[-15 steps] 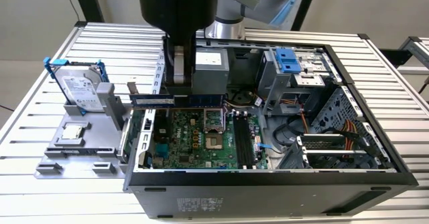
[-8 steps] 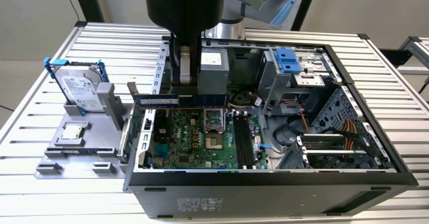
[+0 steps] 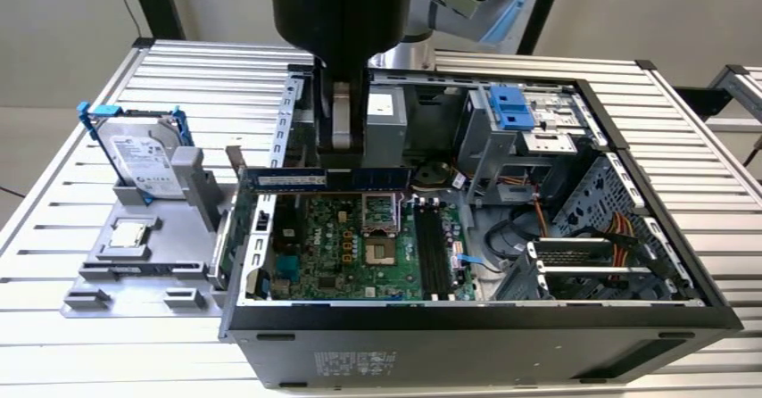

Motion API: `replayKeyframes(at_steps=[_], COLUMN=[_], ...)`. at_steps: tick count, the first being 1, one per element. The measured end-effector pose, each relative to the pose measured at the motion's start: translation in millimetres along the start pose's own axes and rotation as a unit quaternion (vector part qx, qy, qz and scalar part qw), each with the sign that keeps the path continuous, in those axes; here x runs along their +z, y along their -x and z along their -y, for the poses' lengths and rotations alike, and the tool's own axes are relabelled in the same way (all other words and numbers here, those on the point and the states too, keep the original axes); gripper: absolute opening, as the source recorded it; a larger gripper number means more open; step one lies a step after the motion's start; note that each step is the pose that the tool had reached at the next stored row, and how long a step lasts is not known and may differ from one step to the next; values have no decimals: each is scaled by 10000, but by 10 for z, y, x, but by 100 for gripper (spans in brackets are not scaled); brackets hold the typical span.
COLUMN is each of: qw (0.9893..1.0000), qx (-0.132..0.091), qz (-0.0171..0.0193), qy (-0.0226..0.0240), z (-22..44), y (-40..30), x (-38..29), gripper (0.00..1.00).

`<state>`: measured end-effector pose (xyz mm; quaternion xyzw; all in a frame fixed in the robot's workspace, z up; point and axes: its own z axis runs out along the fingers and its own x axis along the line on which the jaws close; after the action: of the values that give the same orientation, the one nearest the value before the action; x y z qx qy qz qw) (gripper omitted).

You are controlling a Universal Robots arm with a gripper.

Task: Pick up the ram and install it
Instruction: 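Pick up the ram and move it above insertion slot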

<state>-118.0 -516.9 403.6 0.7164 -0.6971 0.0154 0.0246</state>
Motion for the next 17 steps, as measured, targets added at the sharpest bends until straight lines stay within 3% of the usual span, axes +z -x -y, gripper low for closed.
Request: replayKeyframes(at_steps=[17], qw=[10000], qx=[0], qz=[0], qy=[0], z=[159], y=[-4], x=[-2], gripper=[0])
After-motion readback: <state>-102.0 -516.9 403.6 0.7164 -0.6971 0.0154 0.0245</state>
